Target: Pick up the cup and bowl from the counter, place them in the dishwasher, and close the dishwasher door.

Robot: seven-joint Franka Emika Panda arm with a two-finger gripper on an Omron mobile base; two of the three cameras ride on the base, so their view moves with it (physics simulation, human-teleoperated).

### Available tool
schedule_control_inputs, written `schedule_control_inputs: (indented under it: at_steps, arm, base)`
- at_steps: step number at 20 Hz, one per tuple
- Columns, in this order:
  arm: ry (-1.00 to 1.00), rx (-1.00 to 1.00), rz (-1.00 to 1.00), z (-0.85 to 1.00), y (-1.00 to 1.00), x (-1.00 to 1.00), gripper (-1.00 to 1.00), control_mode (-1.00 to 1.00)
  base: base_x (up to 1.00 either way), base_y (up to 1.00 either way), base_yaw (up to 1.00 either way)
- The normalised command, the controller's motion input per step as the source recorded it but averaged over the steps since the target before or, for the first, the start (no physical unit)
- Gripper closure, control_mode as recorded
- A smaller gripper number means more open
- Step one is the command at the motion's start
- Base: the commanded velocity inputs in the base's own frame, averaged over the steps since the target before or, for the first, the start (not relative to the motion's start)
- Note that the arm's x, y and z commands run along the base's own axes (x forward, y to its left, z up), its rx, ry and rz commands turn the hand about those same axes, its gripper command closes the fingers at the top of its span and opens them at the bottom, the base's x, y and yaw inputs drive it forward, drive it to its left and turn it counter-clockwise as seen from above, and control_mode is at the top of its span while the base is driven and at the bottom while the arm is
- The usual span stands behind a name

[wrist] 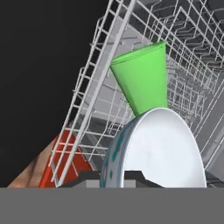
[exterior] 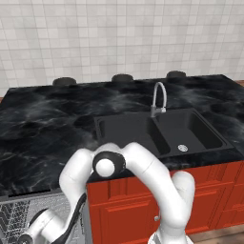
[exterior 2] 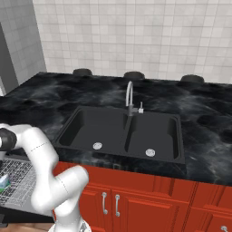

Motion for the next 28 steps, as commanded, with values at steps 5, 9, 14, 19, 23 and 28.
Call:
schedule_control_inputs:
  at_steps: [5,9,14,19,23,28]
  arm:
    - [0.00,-0.05,0.00,-0.40,-0.22,0.22,1.00,-1.00]
    - [0.00,-0.02,0.00,-0.45,-0.18,0.26,1.00,-1.00]
    - [0.00,-0.01,0.00,-0.46,-0.06,0.27,1.00,-1.00]
    - [0.00,-0.05,0.00,-0.51,0.00,0.22,-1.00,-1.00]
    - [-0.02,-0.03,0.00,-0.12,0.00,0.00,-1.00,-1.00]
    - [-0.06,0.00,0.00,0.14,0.00,-0.14,-1.00,-1.00]
  base:
    - [0.00,0.00,0.00]
    - [0.00,0.00,0.00]
    - [0.00,0.00,0.00]
    - [0.00,0.00,0.00]
    - [0.00,0.00,0.00]
    - [0.00,0.00,0.00]
